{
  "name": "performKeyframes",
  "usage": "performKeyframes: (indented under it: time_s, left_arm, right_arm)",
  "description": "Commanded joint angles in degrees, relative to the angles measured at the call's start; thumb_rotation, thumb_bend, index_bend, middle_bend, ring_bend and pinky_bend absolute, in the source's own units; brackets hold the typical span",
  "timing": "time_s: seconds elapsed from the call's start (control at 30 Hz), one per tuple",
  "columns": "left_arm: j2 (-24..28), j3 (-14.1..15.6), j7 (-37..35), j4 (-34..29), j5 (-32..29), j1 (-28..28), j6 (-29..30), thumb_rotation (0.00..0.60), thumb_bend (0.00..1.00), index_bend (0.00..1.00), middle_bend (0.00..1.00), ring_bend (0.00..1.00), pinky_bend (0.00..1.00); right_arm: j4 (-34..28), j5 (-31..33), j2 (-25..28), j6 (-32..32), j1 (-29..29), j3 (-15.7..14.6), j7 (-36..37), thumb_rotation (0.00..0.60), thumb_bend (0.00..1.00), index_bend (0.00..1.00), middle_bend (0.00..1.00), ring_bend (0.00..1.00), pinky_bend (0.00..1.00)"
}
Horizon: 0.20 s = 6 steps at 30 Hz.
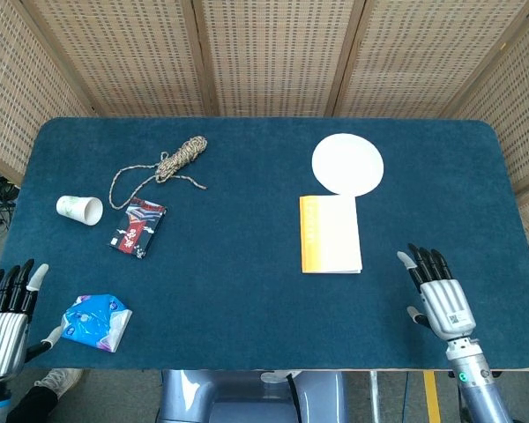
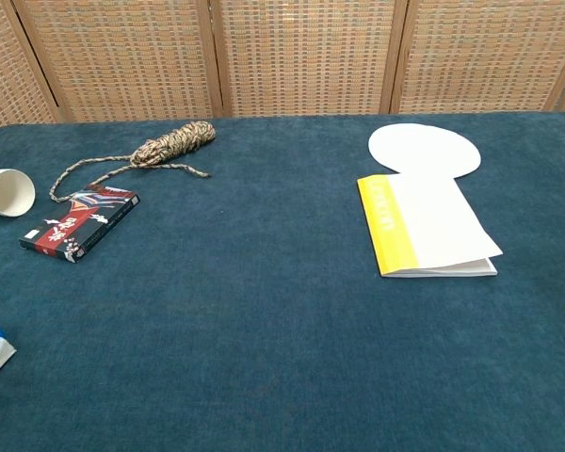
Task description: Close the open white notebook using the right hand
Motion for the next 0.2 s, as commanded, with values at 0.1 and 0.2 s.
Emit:
performKeyframes:
  time_s: [0.1,0.2]
  left_arm:
    - [-0.3,0.1,0.2,0.4,0.0,-0.2,-0.7,0.600,0.07,0.00,0.00,0.00,0.00]
    - [-0.4,0.2,0.0,0.5,0.1,-0.3,-1.1,0.600,0.07,0.00,0.00,0.00,0.00]
  right_arm:
    - [1.8,-3.2,1.3,3.7,-3.0,-1.9,-0.6,0.600,0.30,0.00,0.00,0.00,0.00]
    - [1.3,-3.0,1.8,3.8,-3.6,-1.7,-0.4,0.600,0.29,0.00,0.00,0.00,0.00]
